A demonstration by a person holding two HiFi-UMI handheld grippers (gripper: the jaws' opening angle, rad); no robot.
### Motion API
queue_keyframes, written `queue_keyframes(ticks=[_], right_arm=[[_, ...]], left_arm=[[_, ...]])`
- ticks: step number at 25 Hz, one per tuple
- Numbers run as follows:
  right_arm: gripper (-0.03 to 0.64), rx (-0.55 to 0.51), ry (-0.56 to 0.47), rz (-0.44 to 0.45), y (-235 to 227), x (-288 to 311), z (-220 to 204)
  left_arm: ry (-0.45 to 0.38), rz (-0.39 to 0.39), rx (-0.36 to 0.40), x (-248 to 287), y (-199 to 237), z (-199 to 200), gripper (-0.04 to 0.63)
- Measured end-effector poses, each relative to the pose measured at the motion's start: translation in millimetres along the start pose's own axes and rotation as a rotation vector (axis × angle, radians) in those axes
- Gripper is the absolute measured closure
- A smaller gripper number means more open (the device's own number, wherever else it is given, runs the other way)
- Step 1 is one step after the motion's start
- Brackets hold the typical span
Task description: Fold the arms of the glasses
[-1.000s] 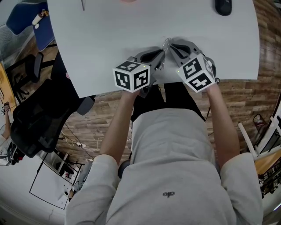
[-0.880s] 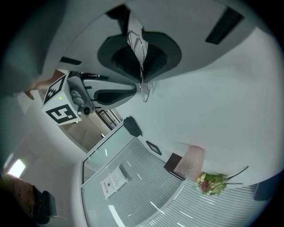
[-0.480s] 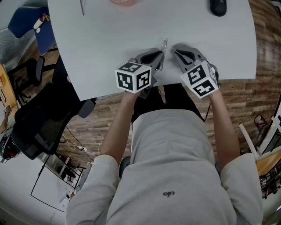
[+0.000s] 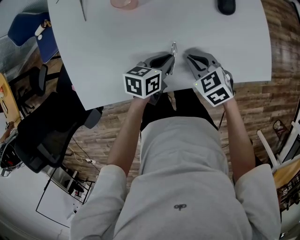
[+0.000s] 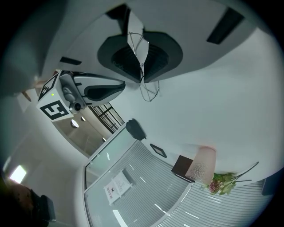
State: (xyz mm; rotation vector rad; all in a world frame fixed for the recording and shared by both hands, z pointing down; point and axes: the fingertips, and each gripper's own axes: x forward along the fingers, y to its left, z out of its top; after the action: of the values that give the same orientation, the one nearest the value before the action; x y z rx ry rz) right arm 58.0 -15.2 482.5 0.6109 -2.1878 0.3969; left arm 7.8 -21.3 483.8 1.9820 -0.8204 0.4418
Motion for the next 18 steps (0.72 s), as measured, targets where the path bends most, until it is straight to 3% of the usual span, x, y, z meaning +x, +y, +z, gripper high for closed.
queue_keyframes(ticks=[18], right_arm=[[0.592, 0.039, -0.014, -0.003, 6.1, -7.2, -10.2]], left_arm=[[0.014, -0.016, 0.005, 12.3, -5.8, -5.3, 0.563]])
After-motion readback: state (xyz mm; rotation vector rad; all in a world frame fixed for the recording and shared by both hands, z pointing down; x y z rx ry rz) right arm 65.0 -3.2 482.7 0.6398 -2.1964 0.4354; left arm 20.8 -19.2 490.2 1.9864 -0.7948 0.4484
